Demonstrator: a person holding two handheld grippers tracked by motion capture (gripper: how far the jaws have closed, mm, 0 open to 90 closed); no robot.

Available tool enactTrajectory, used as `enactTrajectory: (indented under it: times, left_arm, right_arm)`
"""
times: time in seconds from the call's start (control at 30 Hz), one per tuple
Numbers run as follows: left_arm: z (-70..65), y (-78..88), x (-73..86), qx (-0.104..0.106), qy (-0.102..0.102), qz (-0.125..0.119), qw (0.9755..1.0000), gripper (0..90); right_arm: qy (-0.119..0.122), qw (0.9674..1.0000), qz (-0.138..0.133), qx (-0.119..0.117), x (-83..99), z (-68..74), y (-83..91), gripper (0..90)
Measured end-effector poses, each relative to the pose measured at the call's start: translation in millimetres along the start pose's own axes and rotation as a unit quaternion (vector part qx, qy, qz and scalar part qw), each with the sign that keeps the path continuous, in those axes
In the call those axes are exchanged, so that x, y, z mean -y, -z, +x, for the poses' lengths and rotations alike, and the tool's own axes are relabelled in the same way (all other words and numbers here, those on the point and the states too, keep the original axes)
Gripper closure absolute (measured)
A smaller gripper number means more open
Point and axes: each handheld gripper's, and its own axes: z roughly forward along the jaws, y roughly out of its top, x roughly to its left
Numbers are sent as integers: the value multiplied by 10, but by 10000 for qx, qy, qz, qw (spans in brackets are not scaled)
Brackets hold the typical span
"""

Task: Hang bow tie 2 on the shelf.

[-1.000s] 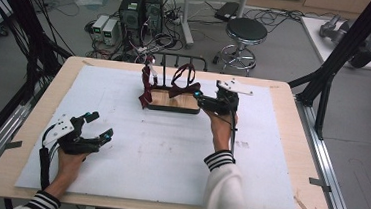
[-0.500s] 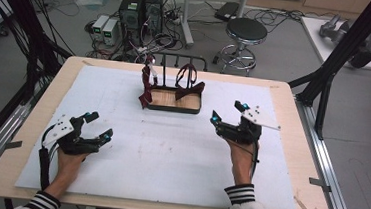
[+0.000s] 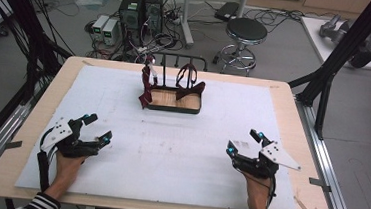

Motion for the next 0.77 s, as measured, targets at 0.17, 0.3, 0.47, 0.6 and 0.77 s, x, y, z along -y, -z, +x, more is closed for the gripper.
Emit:
enactTrajectory:
  times: [0.17,0.3,0.47,0.6,0.77]
  left_arm:
    - [-51,39,4,1,-73,-18,10000,124]
    - [-84,85,7,-32,-125,-54,9999,124]
    - [-101,136,13,-110,-152,-94,9998,124]
    - [-102,136,12,-117,-163,-74,9998,123]
    - [-105,139,14,-136,-169,-85,9997,124]
  right_arm:
    - [-76,9998,-153,47,216,2,131,118]
    - [-115,9998,-178,-8,336,19,149,118]
    - [-72,9995,-296,-51,341,29,145,118]
    - [-126,9995,-305,-14,344,15,144,118]
    - [-89,9994,-323,-20,347,24,147,118]
